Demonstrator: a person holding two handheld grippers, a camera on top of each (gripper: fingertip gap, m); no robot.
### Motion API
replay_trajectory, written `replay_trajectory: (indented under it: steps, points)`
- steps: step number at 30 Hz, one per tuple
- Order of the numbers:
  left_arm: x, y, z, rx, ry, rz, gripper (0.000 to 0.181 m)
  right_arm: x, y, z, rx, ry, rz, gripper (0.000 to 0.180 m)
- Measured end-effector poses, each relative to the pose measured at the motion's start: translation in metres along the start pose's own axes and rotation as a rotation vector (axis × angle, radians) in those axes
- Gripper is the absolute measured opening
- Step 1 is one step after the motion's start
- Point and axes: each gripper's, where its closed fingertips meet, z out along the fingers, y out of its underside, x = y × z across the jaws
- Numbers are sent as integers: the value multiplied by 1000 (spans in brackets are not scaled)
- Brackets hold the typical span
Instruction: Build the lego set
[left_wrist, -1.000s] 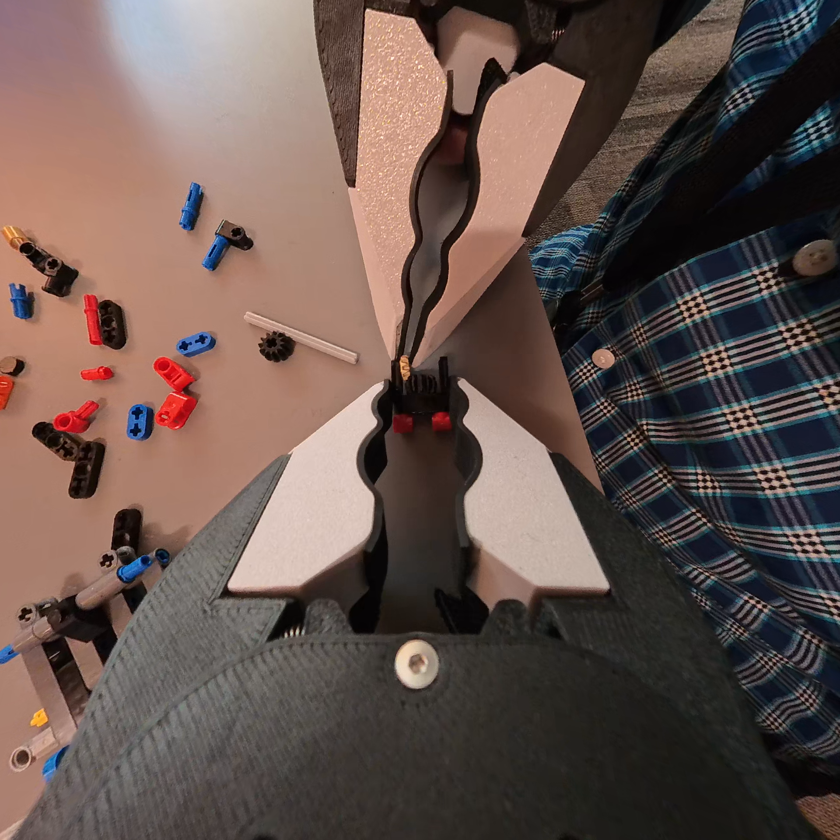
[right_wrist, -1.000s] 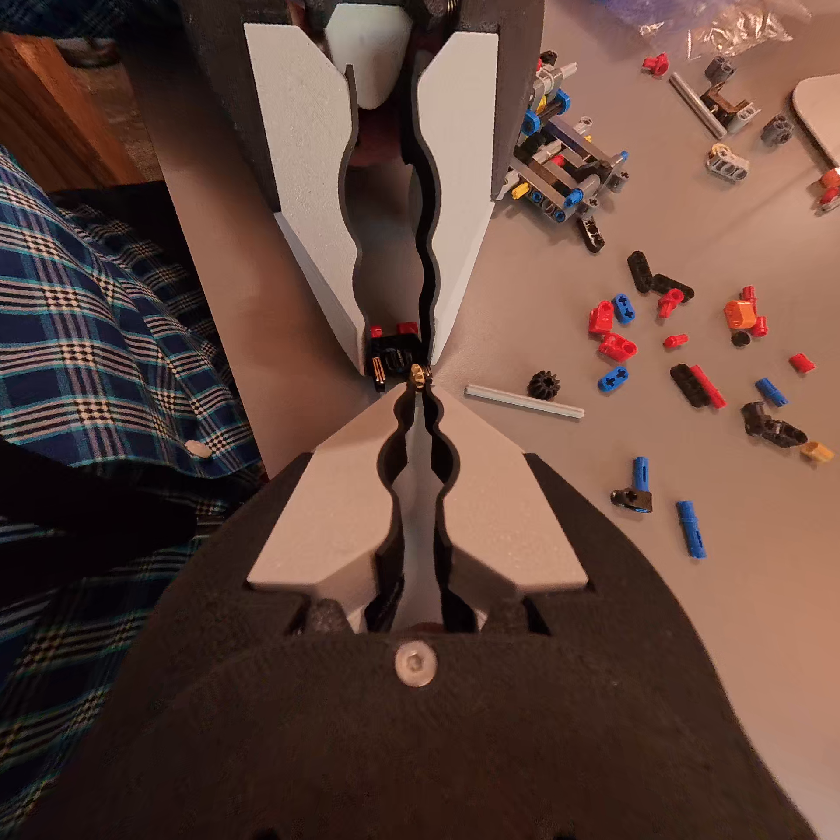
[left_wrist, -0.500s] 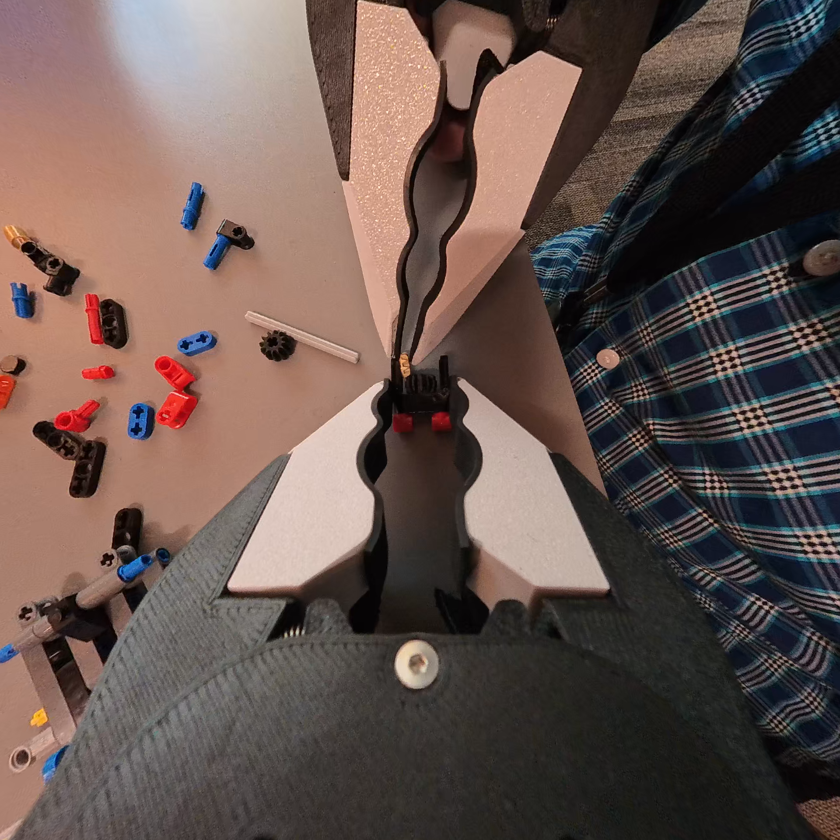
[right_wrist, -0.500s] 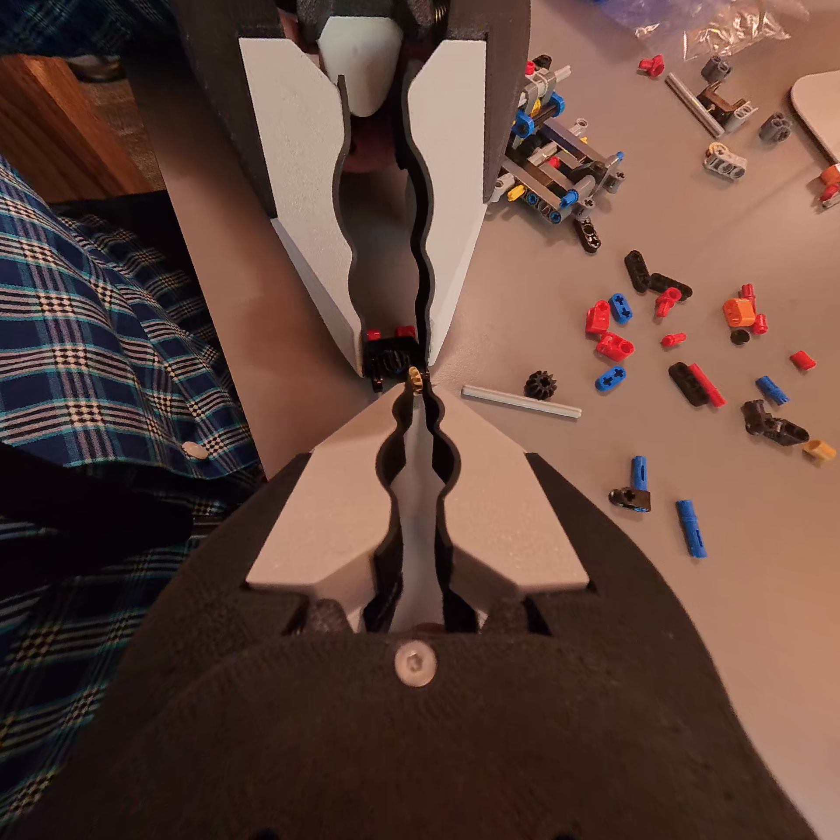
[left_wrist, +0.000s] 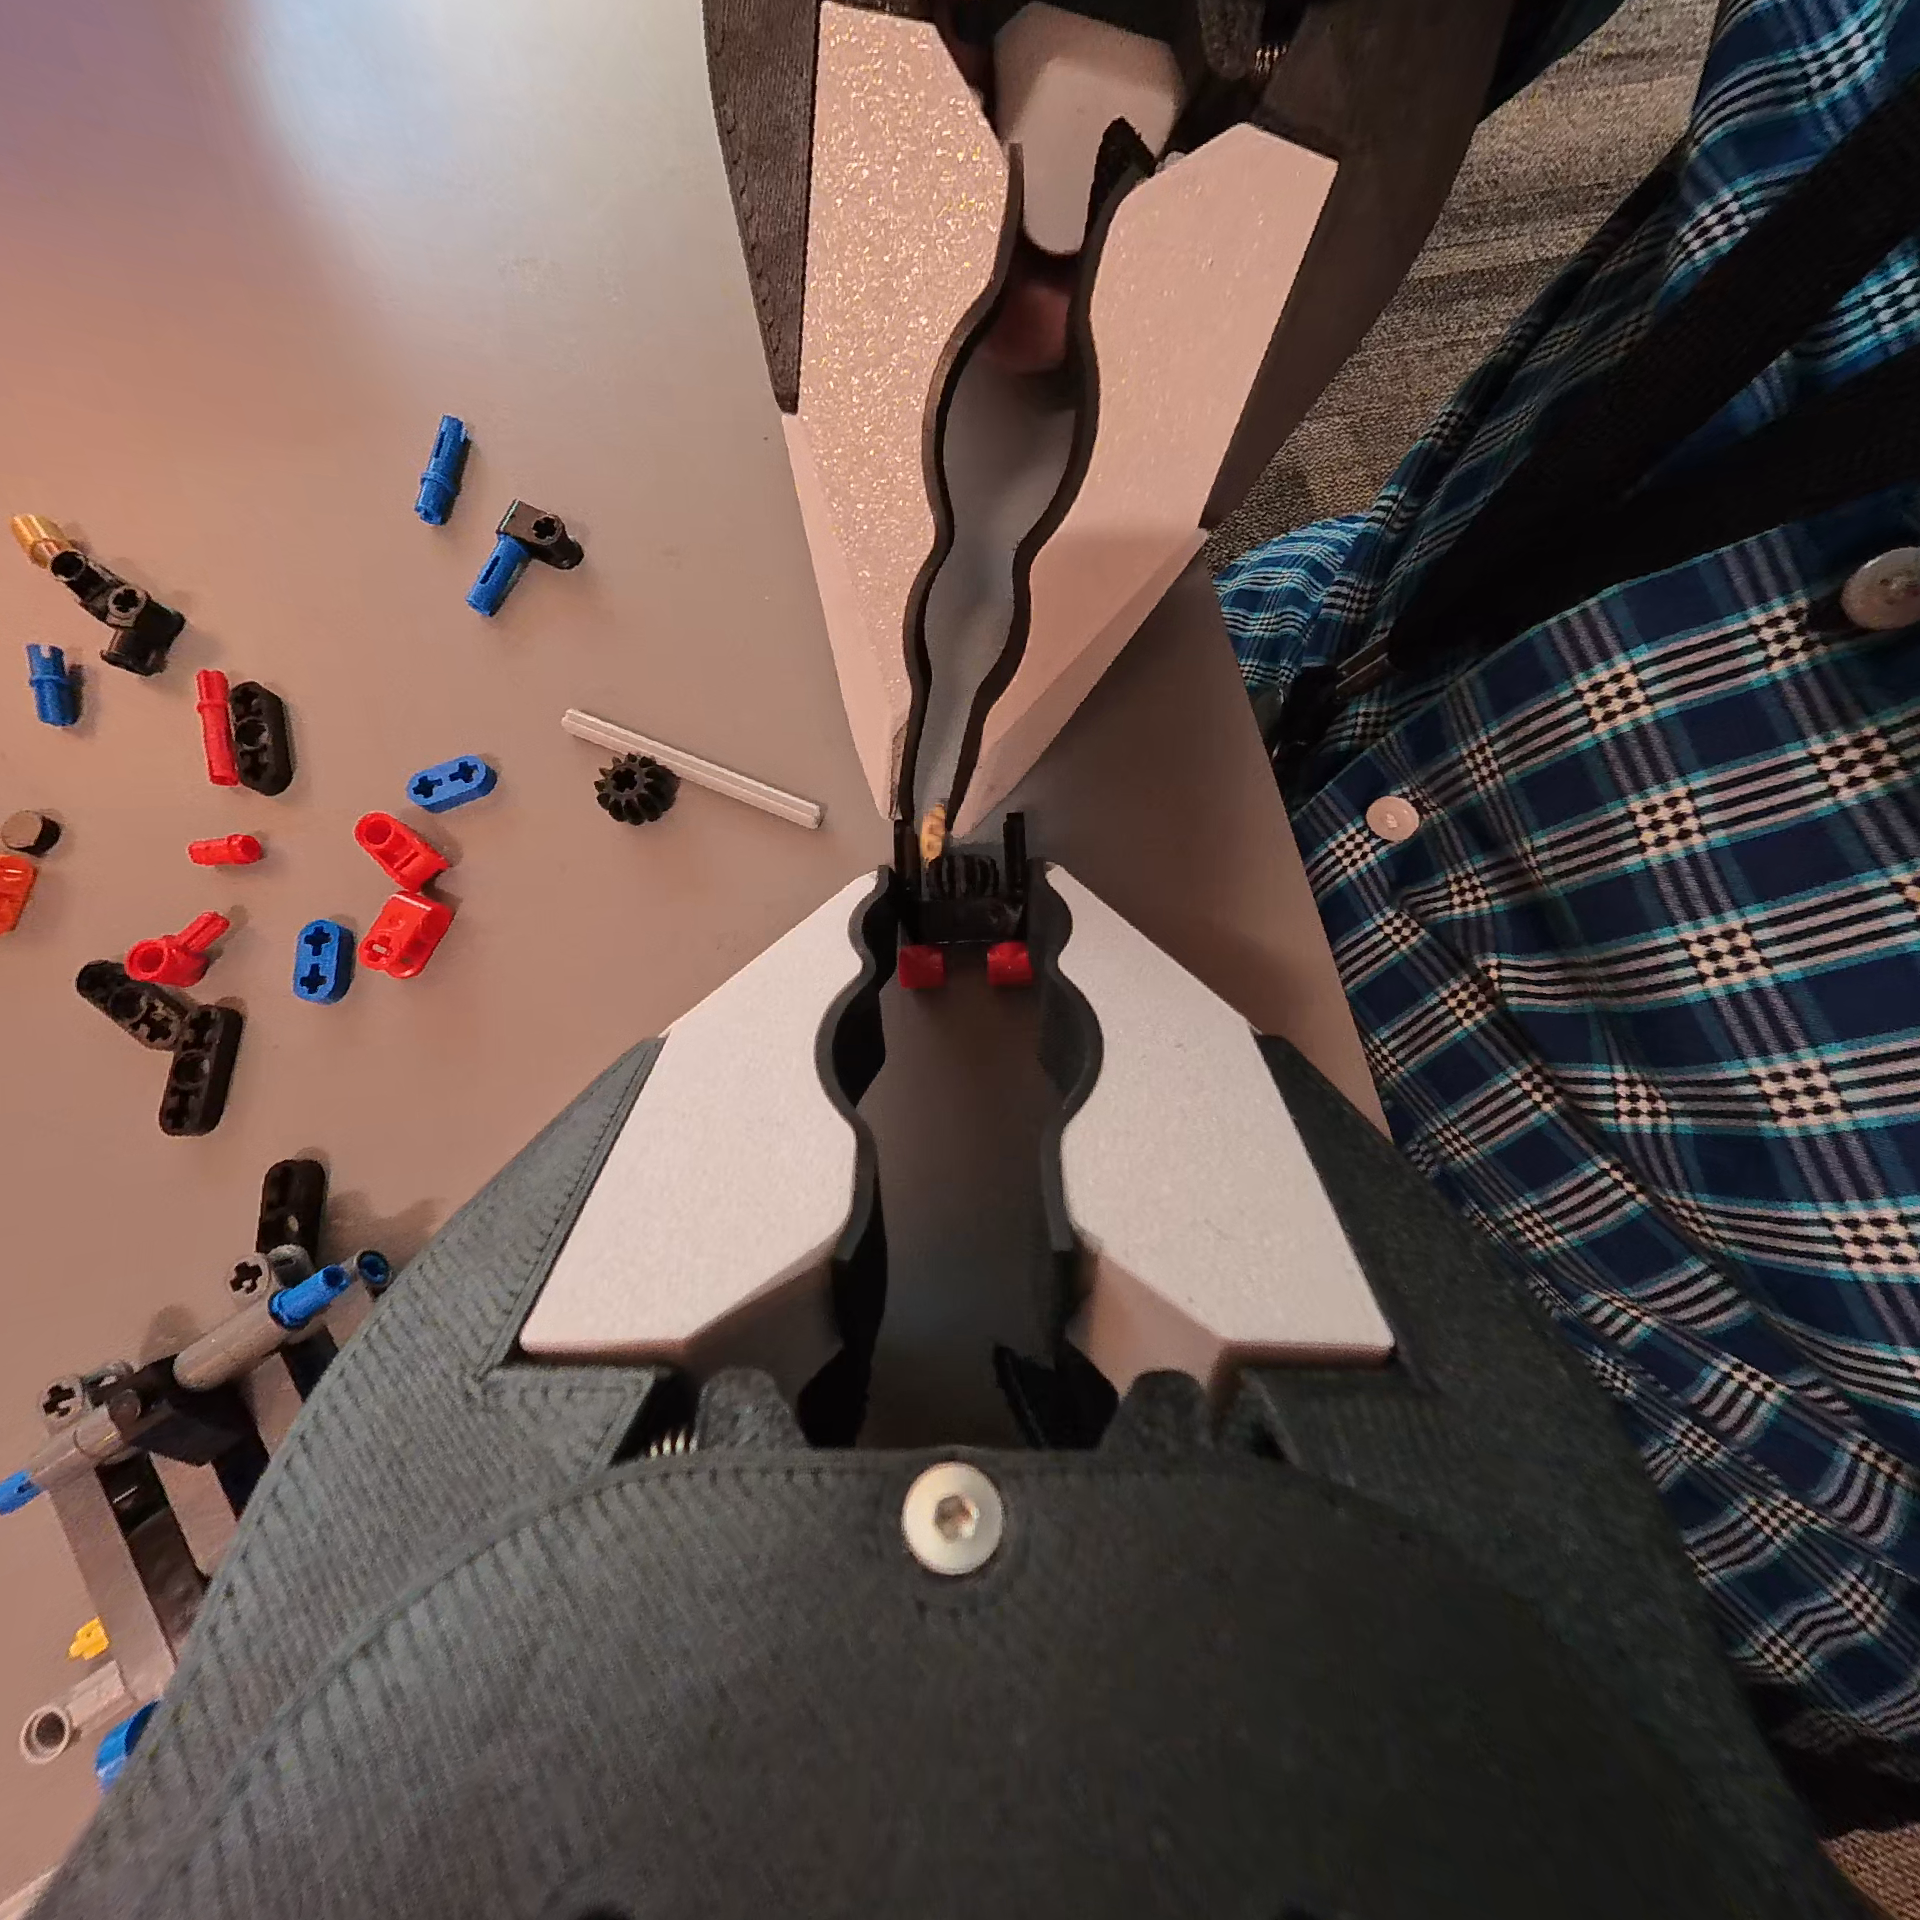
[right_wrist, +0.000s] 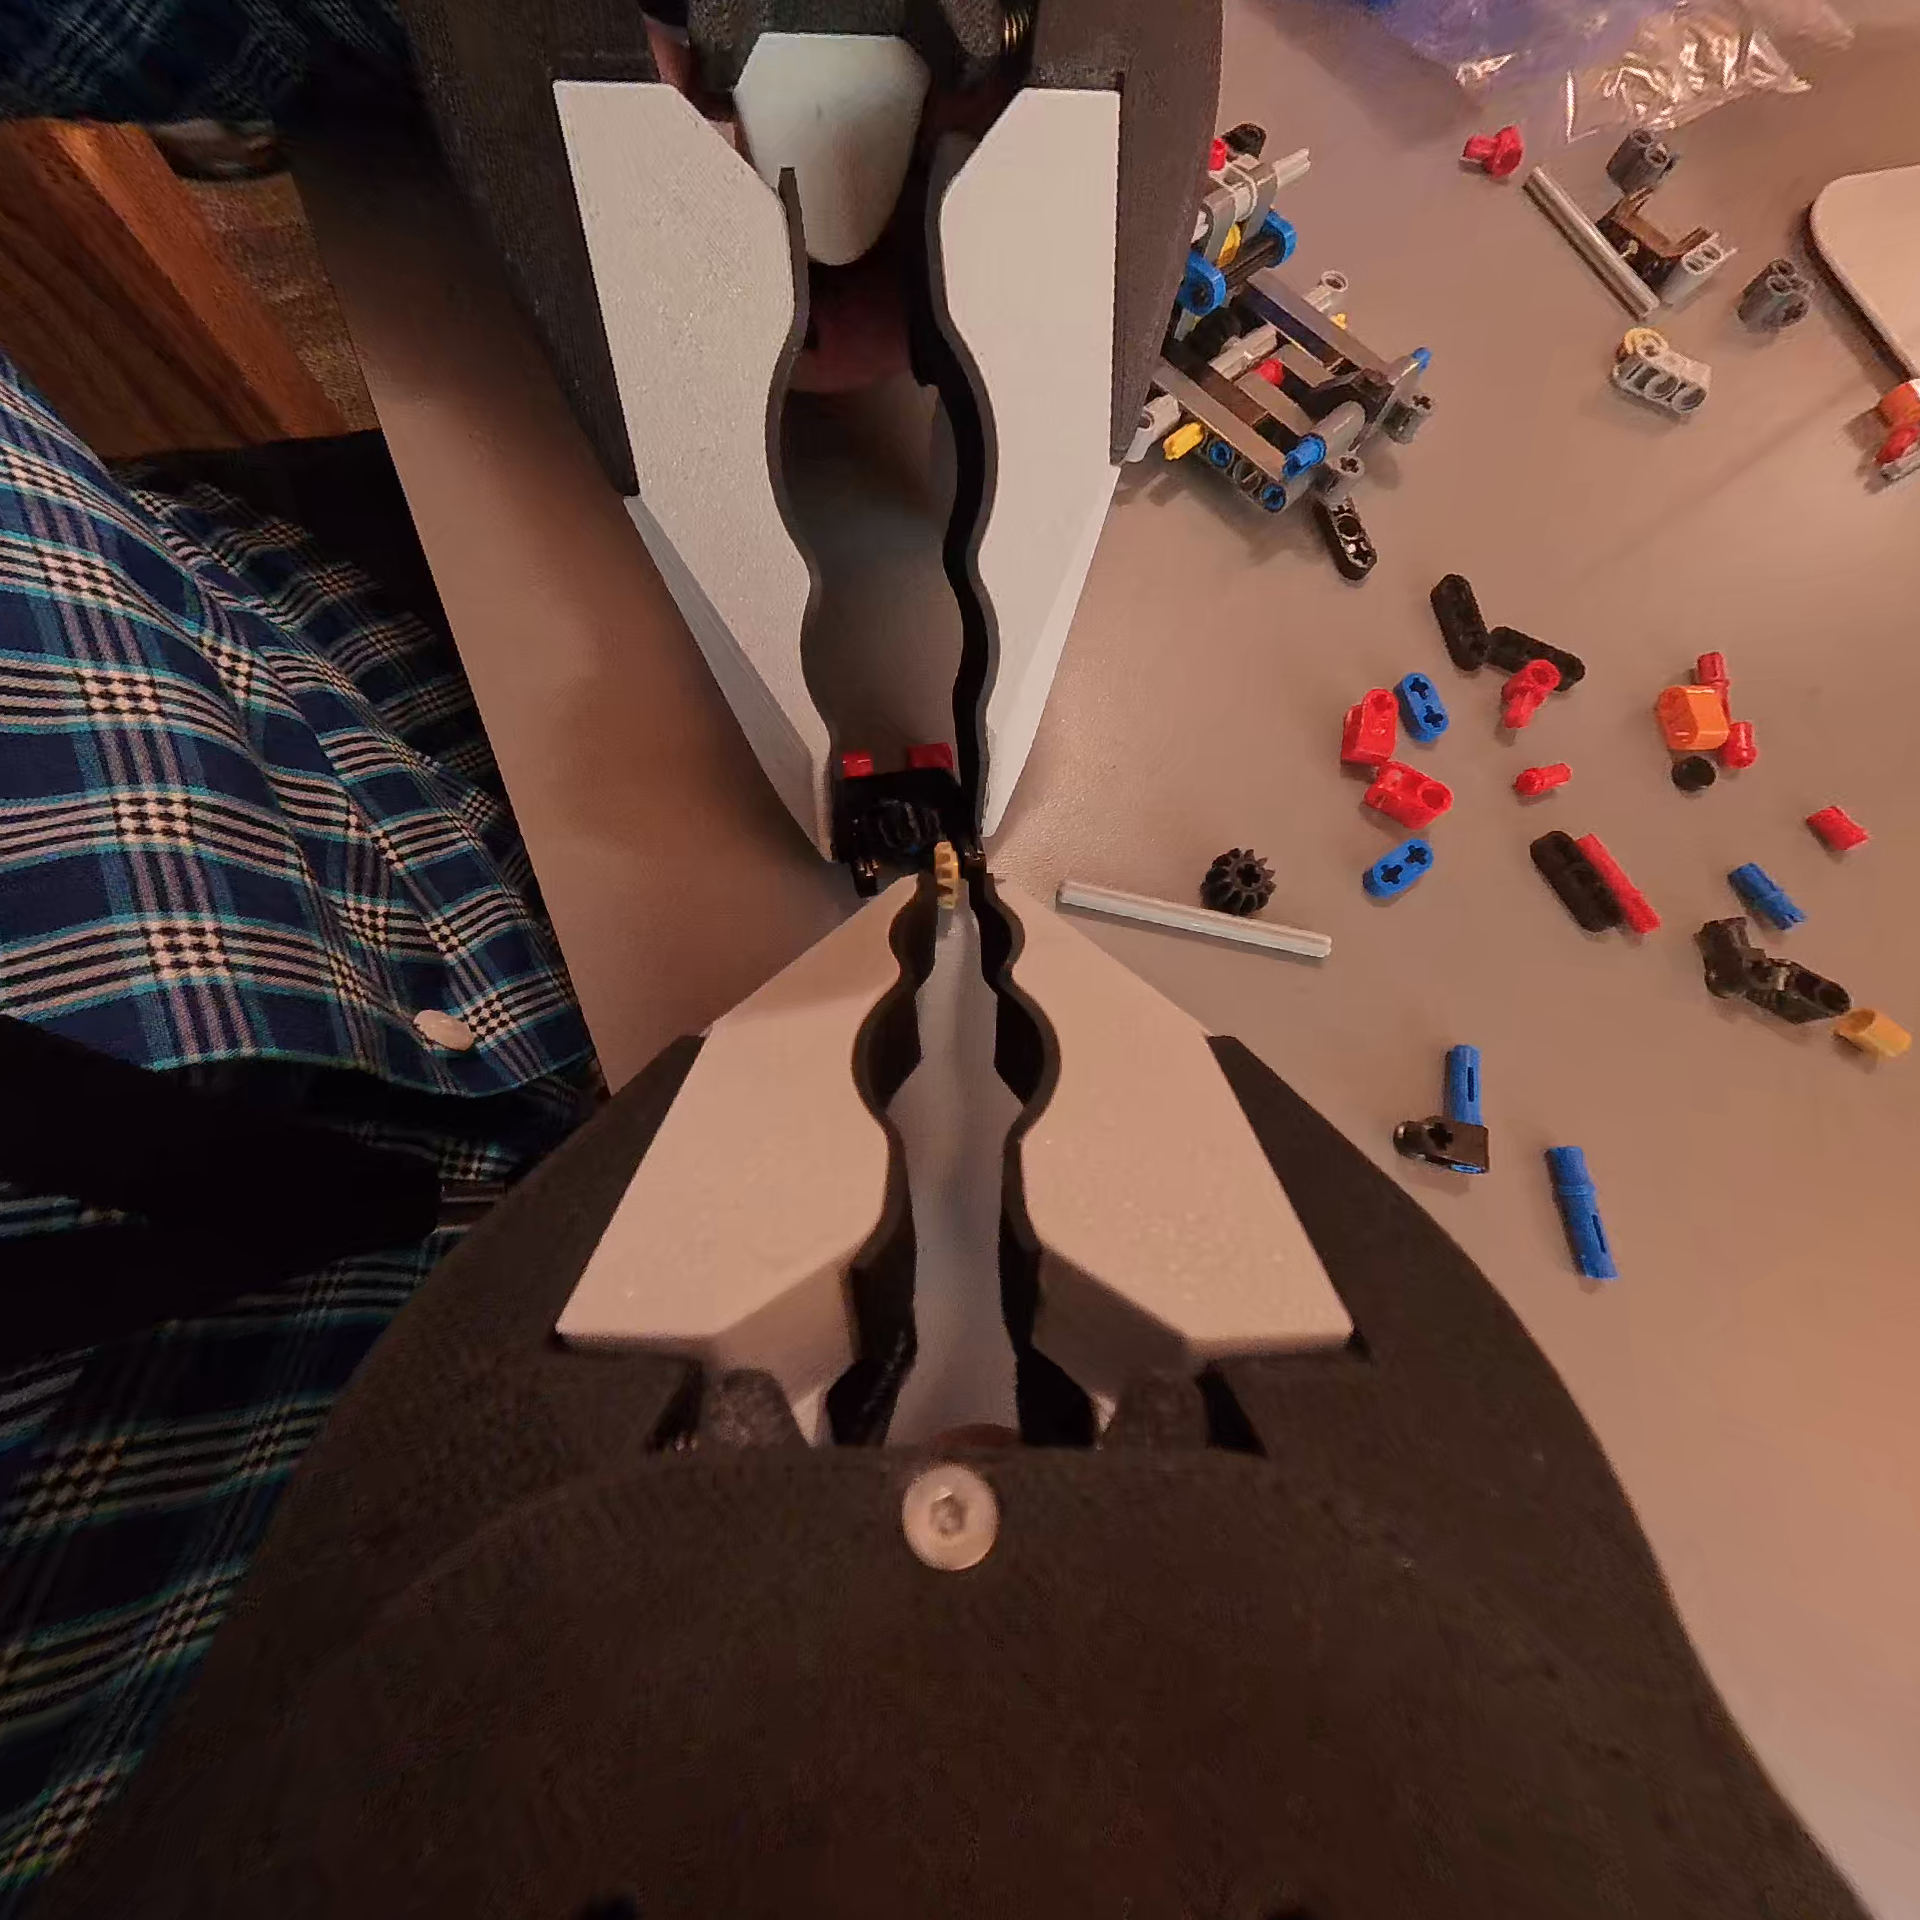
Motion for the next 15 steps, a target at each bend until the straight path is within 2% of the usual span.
replay_trajectory:
  steps: [15]
  points:
    - [1,-1,0,-3,6,9,23,0,0,0,3,-19,20,5]
